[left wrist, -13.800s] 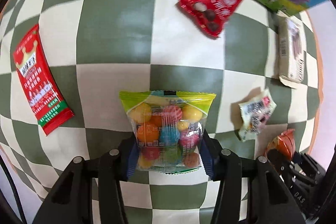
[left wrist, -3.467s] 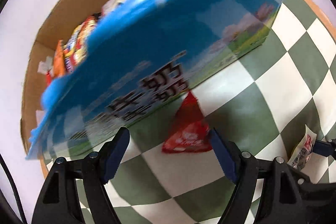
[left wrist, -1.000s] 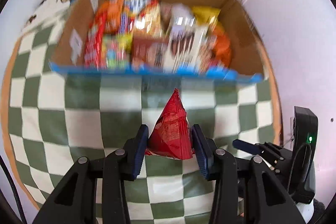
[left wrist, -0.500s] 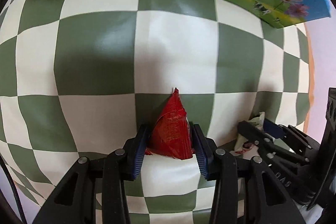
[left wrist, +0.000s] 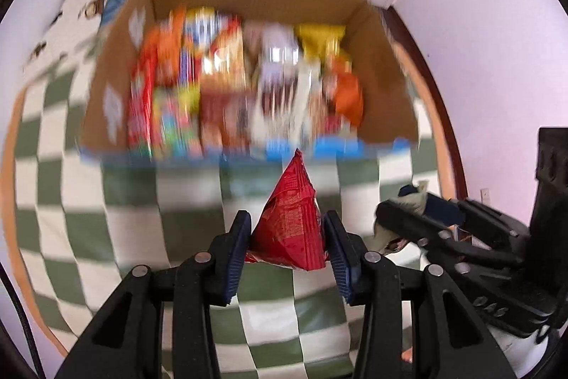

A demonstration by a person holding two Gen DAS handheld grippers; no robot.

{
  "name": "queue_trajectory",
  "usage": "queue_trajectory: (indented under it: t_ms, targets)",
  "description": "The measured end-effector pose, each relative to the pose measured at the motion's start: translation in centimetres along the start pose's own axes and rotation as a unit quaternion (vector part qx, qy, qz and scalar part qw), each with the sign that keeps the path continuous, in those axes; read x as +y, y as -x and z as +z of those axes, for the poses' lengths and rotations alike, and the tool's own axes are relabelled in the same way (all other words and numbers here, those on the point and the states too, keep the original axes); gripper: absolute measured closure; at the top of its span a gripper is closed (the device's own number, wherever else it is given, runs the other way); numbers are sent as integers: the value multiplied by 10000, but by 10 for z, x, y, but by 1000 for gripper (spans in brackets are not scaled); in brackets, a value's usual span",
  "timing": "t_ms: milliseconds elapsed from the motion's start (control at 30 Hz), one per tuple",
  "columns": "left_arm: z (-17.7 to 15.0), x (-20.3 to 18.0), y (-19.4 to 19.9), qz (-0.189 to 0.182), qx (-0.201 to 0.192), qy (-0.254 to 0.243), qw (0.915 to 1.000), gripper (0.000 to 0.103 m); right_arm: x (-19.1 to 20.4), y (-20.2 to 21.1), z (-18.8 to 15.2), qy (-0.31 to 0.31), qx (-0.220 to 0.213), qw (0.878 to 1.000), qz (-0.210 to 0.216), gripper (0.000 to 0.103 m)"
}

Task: Organize snacks
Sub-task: 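Lift the red packet with left tool while right tool lifts the clear packet toward the box, then lower both packets into the box and open both tools to release them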

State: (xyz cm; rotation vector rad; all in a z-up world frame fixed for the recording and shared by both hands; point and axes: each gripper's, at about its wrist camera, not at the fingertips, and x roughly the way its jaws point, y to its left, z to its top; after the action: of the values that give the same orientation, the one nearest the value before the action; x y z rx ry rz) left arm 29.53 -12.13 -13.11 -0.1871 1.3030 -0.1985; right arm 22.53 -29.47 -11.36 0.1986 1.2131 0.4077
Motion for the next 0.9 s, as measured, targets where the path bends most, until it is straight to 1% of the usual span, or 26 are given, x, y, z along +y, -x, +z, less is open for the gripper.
queue_trajectory:
  t_ms: [67,167,200,267,300,333,367,400,433,467,500,567,667,733,833,900]
  targets:
    - [30,3,10,91,-145,-12,9999,63,3,14,39,113,-225,9997,5,59]
    - [74,6,17,290,-299,-13,9991,63,22,18,90,362,-539,9976,-248,59]
    - [87,8,17,355,-329,-23,9988,63,26,17,108,392,-580,9971,-295,59]
    - [115,8,9,504,-275,-180,9982,63,25,17,140,420,-687,9958,-437,57]
    - [127,10,3,592,-235,-151,9979,62,26,13,154,424,-667,9955,-526,56]
    - [138,13,-4,636,-172,-105,9978,61,22,8,171,323,-628,9956,-623,51]
    - [150,18,-12,613,-69,-21,9981,61,19,2,186,240,-585,9956,-690,28]
    - [158,23,-19,554,30,72,9984,57,14,-3,196,186,-532,9953,-792,6]
    - [167,27,-27,483,147,170,9986,52,10,-8,206,139,-478,9945,-918,2]
    - [172,30,-32,485,201,232,9984,37,6,-13,215,117,-453,9934,-1048,2]
    - [175,32,-37,526,250,262,9980,23,1,-16,222,83,-421,9926,-1138,2]
    - [178,35,-44,688,270,271,9969,14,-8,-24,230,-3,-367,9910,-1286,2]
    - [175,37,-52,885,324,231,9953,12,-17,-29,228,27,-254,9883,-1505,2]
    - [168,38,-54,928,306,242,9949,12,-24,-33,222,27,-179,9874,-1574,2]
    - [158,38,-56,897,288,301,9951,12,-33,-41,213,-4,-77,9868,-1615,2]
    - [151,36,-56,978,240,267,9946,12,-37,-48,205,-26,-13,9867,-1624,2]
